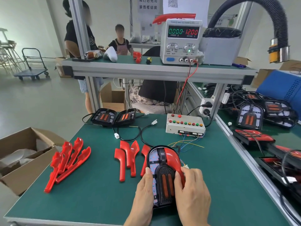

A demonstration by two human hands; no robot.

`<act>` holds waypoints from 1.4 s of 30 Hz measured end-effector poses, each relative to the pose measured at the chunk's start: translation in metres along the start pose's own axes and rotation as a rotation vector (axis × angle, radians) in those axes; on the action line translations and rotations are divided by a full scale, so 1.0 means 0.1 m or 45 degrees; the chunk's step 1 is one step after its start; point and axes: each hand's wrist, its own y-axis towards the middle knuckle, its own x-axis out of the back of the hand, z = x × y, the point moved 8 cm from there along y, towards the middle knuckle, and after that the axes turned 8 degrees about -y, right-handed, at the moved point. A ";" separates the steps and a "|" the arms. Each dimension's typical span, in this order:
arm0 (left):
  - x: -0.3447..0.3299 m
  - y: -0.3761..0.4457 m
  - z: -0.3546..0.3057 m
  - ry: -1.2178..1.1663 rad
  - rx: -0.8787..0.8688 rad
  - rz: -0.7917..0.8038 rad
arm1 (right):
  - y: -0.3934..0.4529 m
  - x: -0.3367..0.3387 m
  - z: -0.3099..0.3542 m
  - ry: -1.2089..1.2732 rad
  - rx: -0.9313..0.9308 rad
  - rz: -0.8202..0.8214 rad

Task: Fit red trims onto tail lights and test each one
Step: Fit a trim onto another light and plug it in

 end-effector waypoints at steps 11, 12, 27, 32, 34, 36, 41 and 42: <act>-0.02 0.00 -0.02 0.051 -0.003 0.027 | -0.05 -0.05 0.01 0.014 0.106 -0.073; -0.01 0.00 -0.02 0.057 0.000 0.020 | -0.06 -0.06 0.01 0.003 0.111 -0.078; -0.02 -0.01 0.00 -0.230 0.116 -0.001 | -0.06 -0.15 -0.47 0.883 -0.427 0.456; -0.07 -0.02 -0.04 -0.288 0.137 0.002 | -0.26 -0.28 -0.63 0.925 -0.634 0.812; -0.11 -0.02 -0.05 -0.285 0.129 0.010 | -0.30 -0.34 -0.52 0.990 -0.583 1.009; -0.15 -0.03 -0.04 -0.278 0.122 0.023 | -0.31 -0.39 -0.40 1.170 -0.587 1.110; -0.18 -0.05 -0.03 -0.292 0.134 0.015 | -0.32 -0.45 -0.47 1.354 -0.727 0.949; -0.17 -0.03 -0.05 -0.291 0.116 0.033 | -0.33 -0.47 -0.51 1.365 -0.739 0.928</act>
